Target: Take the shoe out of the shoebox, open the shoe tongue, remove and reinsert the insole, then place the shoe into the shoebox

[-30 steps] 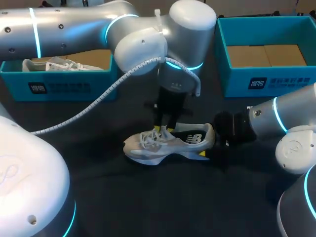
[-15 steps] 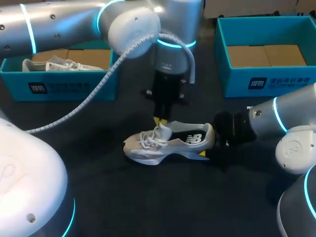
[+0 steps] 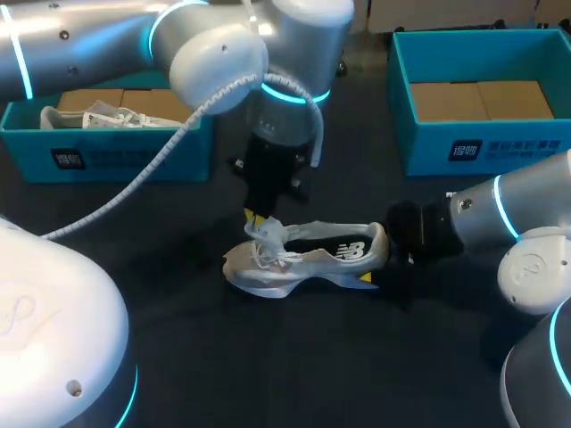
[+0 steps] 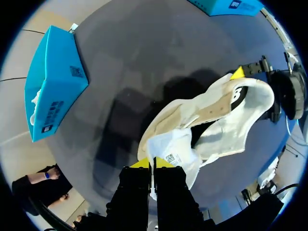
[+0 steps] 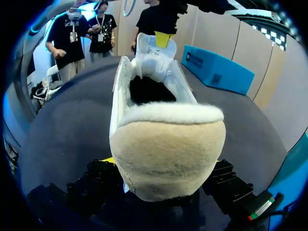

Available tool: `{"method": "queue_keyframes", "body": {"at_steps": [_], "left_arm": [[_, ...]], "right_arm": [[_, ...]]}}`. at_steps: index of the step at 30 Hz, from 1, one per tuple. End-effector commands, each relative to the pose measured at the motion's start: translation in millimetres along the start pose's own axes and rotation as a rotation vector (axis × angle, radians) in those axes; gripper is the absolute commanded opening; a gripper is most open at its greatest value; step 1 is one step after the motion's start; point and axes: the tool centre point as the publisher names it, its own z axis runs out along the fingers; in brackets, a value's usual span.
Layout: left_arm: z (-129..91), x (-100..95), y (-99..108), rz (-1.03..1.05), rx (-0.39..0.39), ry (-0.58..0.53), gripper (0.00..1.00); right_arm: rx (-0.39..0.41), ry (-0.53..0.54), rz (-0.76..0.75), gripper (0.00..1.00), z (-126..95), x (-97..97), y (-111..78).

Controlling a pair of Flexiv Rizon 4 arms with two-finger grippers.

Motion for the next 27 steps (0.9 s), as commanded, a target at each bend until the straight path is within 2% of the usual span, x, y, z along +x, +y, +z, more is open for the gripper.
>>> {"method": "queue_keyframes", "body": {"at_steps": [1, 10, 17, 23, 24, 26, 27], "left_arm": [[16, -4.8, 7, -0.009, 0.037, -0.030, 0.00], [46, -6.5, 3, -0.055, 0.104, -0.084, 0.00], [69, -11.2, -1, -0.117, 0.111, -0.084, 0.00], [75, -13.6, 0, -0.139, 0.104, -0.078, 0.00], [76, -12.9, 2, -0.139, 0.104, -0.079, 0.05], [75, -11.3, 4, -0.138, 0.101, -0.074, 0.47], [75, -10.4, 4, -0.139, 0.096, -0.064, 0.75]], "right_arm": [[0.008, -0.003, 0.001, 0.00, 3, 0.7, 0.7], [0.008, -0.003, 0.001, 0.00, 3, 0.7, 0.7], [0.008, -0.003, 0.001, 0.00, 3, 0.7, 0.7], [0.008, -0.003, 0.001, 0.00, 3, 0.7, 0.7], [0.008, -0.003, 0.001, 0.00, 3, 0.7, 0.7], [0.008, -0.003, 0.001, 0.00, 3, 0.7, 0.7], [0.008, -0.003, 0.001, 0.00, 3, 0.7, 0.7]]}}
